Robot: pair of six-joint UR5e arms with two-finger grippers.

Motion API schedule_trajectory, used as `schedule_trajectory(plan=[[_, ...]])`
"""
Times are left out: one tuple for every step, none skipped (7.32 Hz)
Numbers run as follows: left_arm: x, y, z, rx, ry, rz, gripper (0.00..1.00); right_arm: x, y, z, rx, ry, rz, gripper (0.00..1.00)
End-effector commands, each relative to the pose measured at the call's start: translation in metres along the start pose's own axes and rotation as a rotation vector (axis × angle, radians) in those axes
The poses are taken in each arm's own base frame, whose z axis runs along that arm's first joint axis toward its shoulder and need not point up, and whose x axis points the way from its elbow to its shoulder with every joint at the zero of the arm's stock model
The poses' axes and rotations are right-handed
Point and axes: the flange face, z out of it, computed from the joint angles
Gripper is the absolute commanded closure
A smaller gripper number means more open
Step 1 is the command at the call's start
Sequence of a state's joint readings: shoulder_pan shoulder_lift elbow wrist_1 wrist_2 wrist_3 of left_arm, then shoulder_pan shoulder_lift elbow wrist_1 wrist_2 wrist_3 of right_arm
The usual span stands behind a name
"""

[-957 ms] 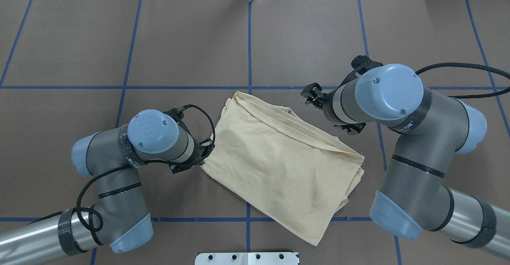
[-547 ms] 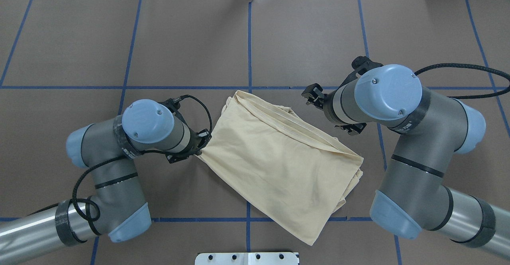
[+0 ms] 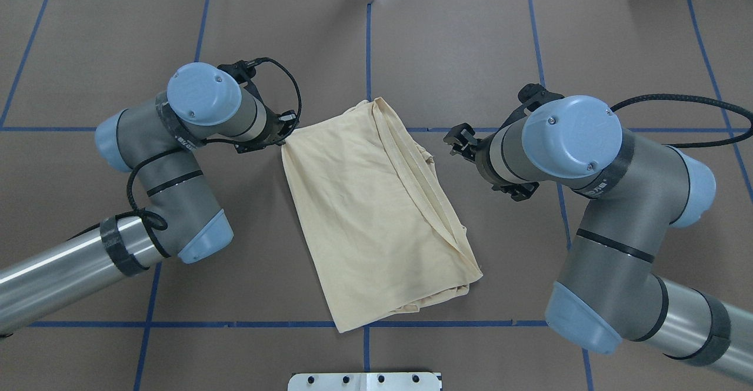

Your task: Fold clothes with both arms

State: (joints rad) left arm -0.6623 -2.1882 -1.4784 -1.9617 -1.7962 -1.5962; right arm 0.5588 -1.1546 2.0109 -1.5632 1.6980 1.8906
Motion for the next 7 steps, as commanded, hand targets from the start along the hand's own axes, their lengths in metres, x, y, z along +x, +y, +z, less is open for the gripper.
schedule_trajectory(plan=[[0.028,-0.044,0.023,0.043,0.054,0.024,1.0,0.001,0.004,0.001,-0.005,0.002,-0.003,0.0],[0.033,-0.061,0.019,0.061,0.054,0.015,1.0,0.001,0.023,0.003,-0.028,0.003,0.009,0.0],[0.049,-0.078,0.007,0.08,0.077,0.003,1.0,-0.001,0.056,0.004,-0.064,-0.026,0.064,0.0],[0.053,-0.08,0.01,0.082,0.087,0.01,0.81,0.007,0.097,0.012,-0.066,-0.066,0.085,0.0],[0.052,-0.081,0.008,0.075,0.078,0.003,0.6,0.018,0.131,0.021,-0.049,-0.07,0.131,0.0],[0.055,-0.078,-0.004,0.071,0.102,-0.001,0.59,0.027,0.153,0.031,-0.066,-0.042,0.214,0.0],[0.038,-0.071,-0.019,0.045,0.108,-0.001,0.58,0.039,0.176,0.043,-0.072,-0.012,0.325,0.0]])
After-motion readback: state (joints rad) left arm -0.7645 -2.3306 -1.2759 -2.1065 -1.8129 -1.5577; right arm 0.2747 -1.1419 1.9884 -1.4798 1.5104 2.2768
